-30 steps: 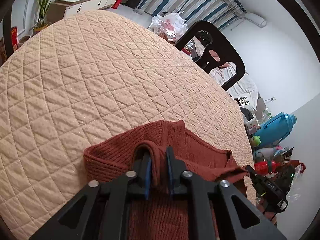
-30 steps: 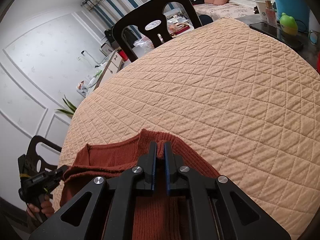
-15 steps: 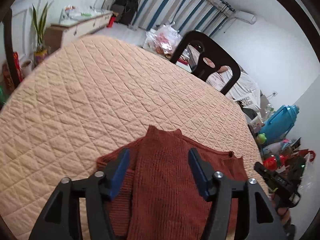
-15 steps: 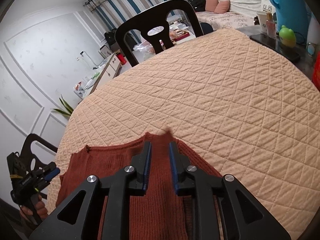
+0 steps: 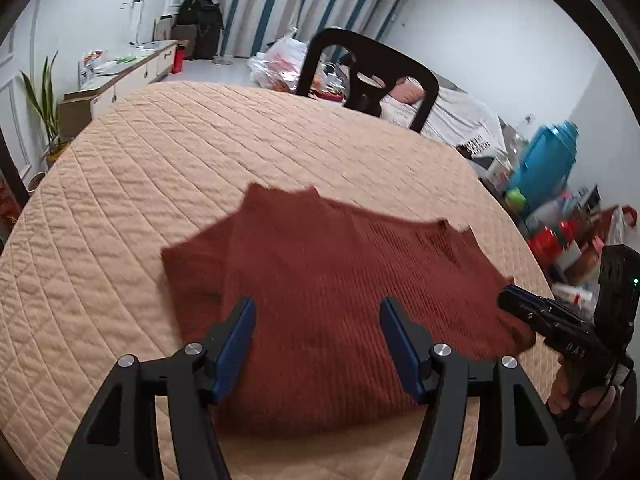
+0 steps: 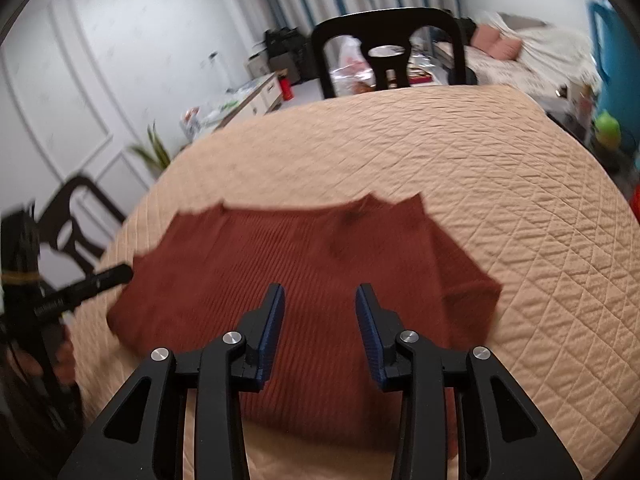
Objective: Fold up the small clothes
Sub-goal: 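Open both tools and release the folded hem onto the sweater, then move both tools to the side edge of the folded sweater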
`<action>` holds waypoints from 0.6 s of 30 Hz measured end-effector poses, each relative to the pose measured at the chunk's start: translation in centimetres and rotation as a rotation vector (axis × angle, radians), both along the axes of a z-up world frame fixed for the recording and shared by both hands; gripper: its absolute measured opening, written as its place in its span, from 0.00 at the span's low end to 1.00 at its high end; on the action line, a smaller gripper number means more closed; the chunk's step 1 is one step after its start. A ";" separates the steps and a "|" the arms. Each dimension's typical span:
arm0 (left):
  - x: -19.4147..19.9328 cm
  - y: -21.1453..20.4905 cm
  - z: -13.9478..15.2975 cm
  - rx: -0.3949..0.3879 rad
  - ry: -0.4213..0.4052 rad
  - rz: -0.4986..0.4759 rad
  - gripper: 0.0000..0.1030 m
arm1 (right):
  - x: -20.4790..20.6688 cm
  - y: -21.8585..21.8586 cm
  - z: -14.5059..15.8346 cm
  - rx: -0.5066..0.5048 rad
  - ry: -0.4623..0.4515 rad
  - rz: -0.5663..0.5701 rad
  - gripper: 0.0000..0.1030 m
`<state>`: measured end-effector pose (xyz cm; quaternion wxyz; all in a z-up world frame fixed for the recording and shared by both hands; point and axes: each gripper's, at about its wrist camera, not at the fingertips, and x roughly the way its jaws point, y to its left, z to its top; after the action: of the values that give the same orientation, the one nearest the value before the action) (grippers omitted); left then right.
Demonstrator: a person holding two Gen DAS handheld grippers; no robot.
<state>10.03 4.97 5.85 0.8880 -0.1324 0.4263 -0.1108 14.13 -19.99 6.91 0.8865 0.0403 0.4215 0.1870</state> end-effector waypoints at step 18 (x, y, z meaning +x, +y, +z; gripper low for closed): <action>-3.3 -0.1 -1.5 0.055 0.032 -0.007 0.65 | -3.9 2.8 -1.8 -0.184 -0.050 0.035 0.43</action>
<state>6.72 4.90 4.38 0.8840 -0.1080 0.4437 -0.0999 10.26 -17.20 5.14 0.8933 -0.0531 0.4151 0.1638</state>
